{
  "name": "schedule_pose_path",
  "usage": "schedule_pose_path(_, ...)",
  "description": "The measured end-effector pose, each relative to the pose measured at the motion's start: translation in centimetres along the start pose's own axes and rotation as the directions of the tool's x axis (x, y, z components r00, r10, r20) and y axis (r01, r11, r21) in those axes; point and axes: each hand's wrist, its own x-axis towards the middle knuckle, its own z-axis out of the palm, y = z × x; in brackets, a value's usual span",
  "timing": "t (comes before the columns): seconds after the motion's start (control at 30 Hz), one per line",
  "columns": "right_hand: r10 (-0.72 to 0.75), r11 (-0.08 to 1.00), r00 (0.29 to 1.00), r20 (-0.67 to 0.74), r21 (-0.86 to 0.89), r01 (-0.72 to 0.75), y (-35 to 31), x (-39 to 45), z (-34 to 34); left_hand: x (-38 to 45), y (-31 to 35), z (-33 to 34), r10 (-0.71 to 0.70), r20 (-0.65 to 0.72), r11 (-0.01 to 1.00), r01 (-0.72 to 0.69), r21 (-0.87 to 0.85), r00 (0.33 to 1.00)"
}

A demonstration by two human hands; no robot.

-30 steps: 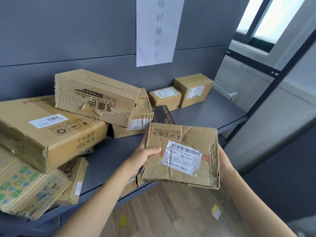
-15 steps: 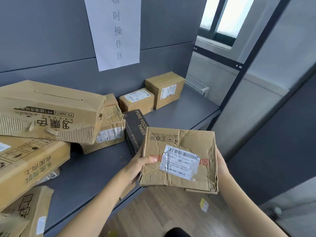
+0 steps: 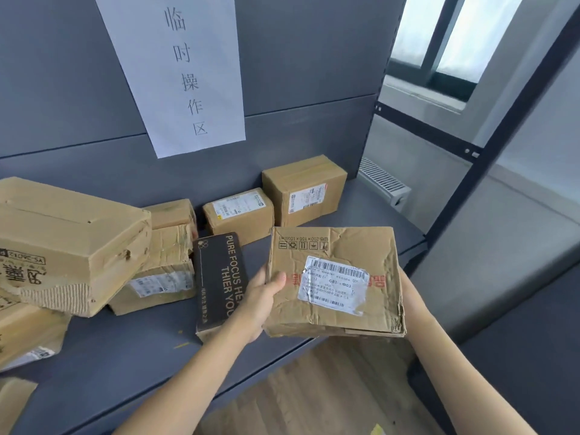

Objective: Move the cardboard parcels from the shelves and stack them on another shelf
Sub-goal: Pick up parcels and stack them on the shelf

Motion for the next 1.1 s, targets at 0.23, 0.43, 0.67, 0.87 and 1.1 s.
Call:
schedule_pose_path(0.23, 0.09, 0.996, 0.991, -0.101, 0.019, -0.089, -1.1, 8.6, -6.8, 1.3, 1.1, 2.3, 0.038, -0.146, 0.997, -0.048, -0.061, 0.989)
schedule_pose_path(0.43, 0.003, 0.95, 0.982, -0.187, -0.306, -0.061, -2.5, 12.2, -4.4, 0.9, 2.7, -1.0, 0.068, -0.282, 0.994, -0.088, -0.057, 0.957)
schedule_pose_path(0.67, -0.235, 0.72, 0.969, -0.081, -0.684, 0.117, -5.5, 16.3, -0.9, 1.3, 4.7, -3.2, 0.084, -0.382, 0.987, -0.129, -0.093, 0.92)
schedule_pose_path(0.87, -0.403, 0.313, 0.905, 0.138, -0.908, 0.278, -9.1, 20.2, 0.6, 3.0, 5.8, -2.9, 0.115, -0.463, 0.986, -0.159, -0.056, 0.879)
schedule_pose_path(1.1, -0.394, -0.019, 0.855, 0.339, -0.932, 0.361, -13.5, 26.3, 0.4, 5.6, 5.5, 0.1, 0.143, -0.557, 0.982, -0.188, -0.023, 0.818)
